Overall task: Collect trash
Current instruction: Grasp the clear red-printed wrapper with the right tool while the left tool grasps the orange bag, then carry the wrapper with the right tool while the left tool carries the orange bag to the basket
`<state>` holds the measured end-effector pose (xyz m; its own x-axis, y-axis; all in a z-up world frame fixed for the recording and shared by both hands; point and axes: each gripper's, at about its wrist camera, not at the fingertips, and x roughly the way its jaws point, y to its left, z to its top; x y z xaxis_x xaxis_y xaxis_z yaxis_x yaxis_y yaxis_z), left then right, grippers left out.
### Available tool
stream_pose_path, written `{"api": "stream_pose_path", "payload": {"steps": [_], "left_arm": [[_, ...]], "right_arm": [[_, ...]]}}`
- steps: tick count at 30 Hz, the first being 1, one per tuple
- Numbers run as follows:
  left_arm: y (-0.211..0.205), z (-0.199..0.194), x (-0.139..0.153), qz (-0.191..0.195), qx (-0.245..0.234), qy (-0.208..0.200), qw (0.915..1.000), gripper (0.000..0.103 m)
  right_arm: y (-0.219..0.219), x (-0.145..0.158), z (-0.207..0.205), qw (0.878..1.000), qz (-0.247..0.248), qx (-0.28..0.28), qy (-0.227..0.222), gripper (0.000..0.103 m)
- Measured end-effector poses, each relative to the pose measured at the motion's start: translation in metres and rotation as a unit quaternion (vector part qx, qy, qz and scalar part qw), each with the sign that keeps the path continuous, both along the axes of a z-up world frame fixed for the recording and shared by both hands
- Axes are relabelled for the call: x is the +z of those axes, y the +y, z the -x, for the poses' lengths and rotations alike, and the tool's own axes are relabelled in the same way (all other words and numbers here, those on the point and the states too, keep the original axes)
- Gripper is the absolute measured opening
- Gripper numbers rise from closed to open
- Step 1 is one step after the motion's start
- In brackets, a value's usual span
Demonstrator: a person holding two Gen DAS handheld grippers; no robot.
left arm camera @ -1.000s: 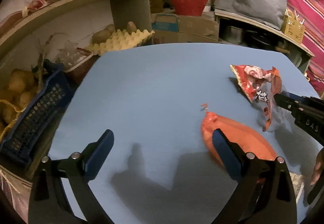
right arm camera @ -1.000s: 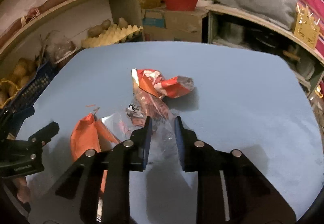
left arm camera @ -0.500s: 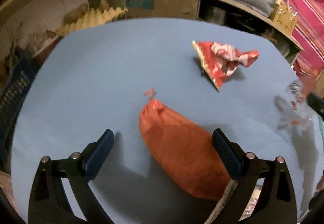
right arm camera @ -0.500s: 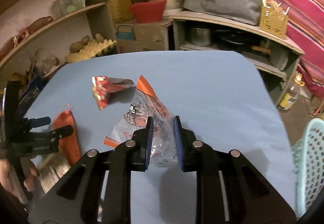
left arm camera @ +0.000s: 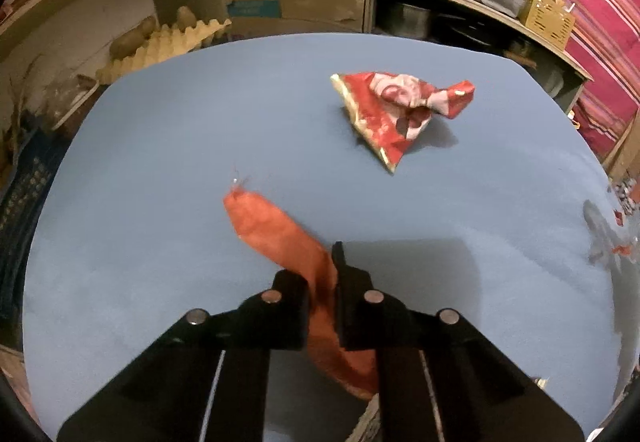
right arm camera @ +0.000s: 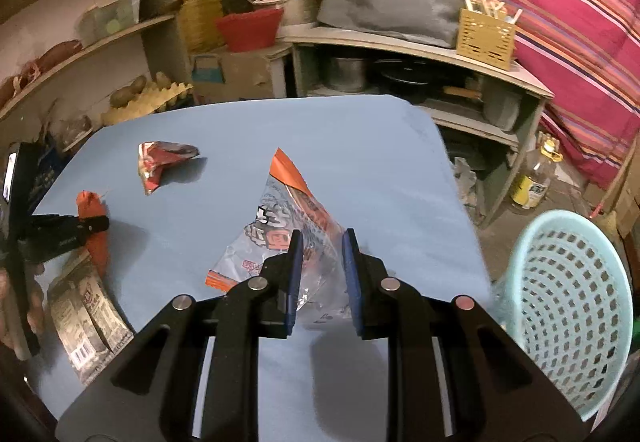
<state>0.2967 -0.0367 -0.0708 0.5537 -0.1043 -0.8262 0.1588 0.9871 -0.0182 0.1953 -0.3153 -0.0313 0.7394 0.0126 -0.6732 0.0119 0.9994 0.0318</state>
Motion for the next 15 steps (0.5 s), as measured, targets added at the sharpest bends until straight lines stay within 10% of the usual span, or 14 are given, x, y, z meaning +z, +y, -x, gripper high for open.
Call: {"api": "stream_pose_path", "payload": {"steps": [15], "left_arm": [[-0.037,0.048,0.127,-0.025,0.024,-0.22,0.9749,0.009]], "right_arm": [[-0.085,0.044,0.047,0.994,-0.063,-0.051,-0.069,0.021]]}}
